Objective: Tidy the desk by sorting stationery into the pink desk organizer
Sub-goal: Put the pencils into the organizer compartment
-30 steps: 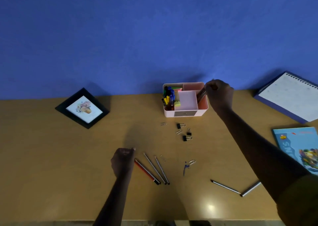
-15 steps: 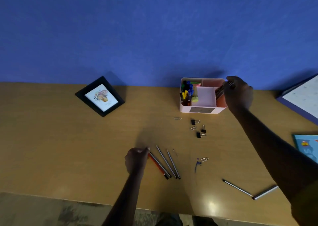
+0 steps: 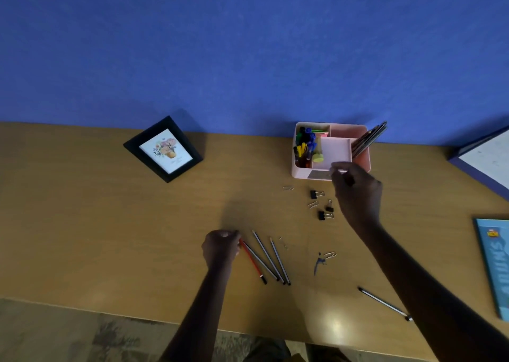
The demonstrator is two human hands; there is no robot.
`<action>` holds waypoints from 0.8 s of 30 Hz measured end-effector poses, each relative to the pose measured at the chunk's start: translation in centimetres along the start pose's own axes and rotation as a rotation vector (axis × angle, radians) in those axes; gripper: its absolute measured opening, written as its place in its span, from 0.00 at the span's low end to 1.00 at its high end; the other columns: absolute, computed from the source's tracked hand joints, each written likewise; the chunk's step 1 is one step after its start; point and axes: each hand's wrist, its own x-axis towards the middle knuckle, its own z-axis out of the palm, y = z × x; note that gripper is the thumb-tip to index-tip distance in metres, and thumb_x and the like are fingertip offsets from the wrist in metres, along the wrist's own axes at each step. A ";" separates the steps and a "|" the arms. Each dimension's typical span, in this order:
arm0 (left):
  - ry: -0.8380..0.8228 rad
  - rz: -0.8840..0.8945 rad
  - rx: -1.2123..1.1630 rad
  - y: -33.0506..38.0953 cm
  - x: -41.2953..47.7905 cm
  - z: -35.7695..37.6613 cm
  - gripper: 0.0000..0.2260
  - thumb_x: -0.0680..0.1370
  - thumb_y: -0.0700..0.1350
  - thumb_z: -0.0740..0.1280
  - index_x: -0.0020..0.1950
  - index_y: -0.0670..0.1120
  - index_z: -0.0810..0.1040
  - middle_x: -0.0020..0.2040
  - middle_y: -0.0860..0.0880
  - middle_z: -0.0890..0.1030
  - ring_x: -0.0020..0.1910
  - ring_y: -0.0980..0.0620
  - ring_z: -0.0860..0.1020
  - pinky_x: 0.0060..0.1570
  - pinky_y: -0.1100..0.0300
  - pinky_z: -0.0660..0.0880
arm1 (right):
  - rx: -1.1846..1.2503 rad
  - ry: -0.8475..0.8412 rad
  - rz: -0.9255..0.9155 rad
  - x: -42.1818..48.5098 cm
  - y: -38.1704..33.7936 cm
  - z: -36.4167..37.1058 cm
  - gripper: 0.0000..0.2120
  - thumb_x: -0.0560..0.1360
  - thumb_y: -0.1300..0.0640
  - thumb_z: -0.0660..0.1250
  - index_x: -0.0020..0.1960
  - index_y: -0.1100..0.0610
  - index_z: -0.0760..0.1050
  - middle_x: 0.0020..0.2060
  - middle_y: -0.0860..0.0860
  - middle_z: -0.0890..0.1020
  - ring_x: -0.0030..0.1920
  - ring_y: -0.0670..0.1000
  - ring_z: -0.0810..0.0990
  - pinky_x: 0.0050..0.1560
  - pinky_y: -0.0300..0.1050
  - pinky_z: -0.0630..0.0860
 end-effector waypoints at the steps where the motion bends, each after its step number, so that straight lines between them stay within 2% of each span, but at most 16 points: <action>1: -0.008 0.022 -0.012 0.1 0.0 0.0 0.12 0.75 0.47 0.77 0.32 0.48 0.84 0.28 0.50 0.85 0.31 0.46 0.87 0.44 0.43 0.87 | 0.027 -0.045 0.014 -0.9 -0.1 0.5 0.06 0.83 0.56 0.70 0.57 0.54 0.85 0.39 0.47 0.87 0.32 0.42 0.83 0.32 0.44 0.82; 3: -0.030 0.066 -0.057 0.6 -0.2 -0.2 0.11 0.77 0.47 0.77 0.35 0.49 0.85 0.30 0.50 0.86 0.34 0.46 0.88 0.46 0.42 0.87 | 0.088 -0.168 0.042 -2.5 -0.5 1.7 0.05 0.83 0.56 0.71 0.56 0.53 0.85 0.39 0.45 0.86 0.33 0.44 0.84 0.33 0.45 0.82; 7: -0.091 0.199 -0.154 2.7 -1.0 -0.6 0.04 0.78 0.48 0.78 0.45 0.49 0.88 0.35 0.50 0.88 0.37 0.49 0.89 0.46 0.44 0.88 | 0.150 -0.443 0.059 -4.8 -1.6 4.2 0.05 0.82 0.53 0.72 0.56 0.51 0.86 0.44 0.42 0.87 0.41 0.41 0.85 0.42 0.36 0.81; 11: -0.243 0.323 -0.239 5.4 -2.3 -1.0 0.04 0.80 0.48 0.76 0.52 0.50 0.88 0.43 0.50 0.90 0.43 0.50 0.90 0.47 0.51 0.88 | 0.189 -0.603 0.051 -5.5 -2.8 5.7 0.08 0.81 0.52 0.73 0.59 0.51 0.85 0.41 0.42 0.87 0.40 0.41 0.86 0.40 0.34 0.81; 13: -0.306 0.361 -0.284 6.7 -3.0 -1.0 0.05 0.81 0.47 0.76 0.55 0.48 0.88 0.45 0.49 0.90 0.46 0.50 0.90 0.47 0.54 0.87 | 0.197 -0.629 0.012 -5.4 -3.5 5.9 0.11 0.82 0.53 0.73 0.62 0.53 0.84 0.43 0.42 0.87 0.42 0.40 0.86 0.41 0.32 0.81; 16: -0.373 0.365 -0.353 8.3 -4.1 -0.8 0.07 0.81 0.47 0.76 0.57 0.46 0.87 0.47 0.48 0.90 0.48 0.49 0.90 0.46 0.56 0.87 | 0.202 -0.585 -0.089 -4.8 -4.4 5.7 0.10 0.81 0.58 0.73 0.62 0.54 0.84 0.47 0.42 0.87 0.47 0.39 0.86 0.45 0.31 0.81; 24: -0.469 0.323 -0.500 9.9 -6.2 0.3 0.08 0.80 0.46 0.77 0.57 0.44 0.88 0.49 0.45 0.90 0.50 0.47 0.90 0.50 0.52 0.87 | 0.207 -0.494 -0.137 -3.5 -4.1 3.9 0.11 0.79 0.61 0.75 0.61 0.54 0.84 0.47 0.41 0.86 0.50 0.39 0.86 0.47 0.29 0.80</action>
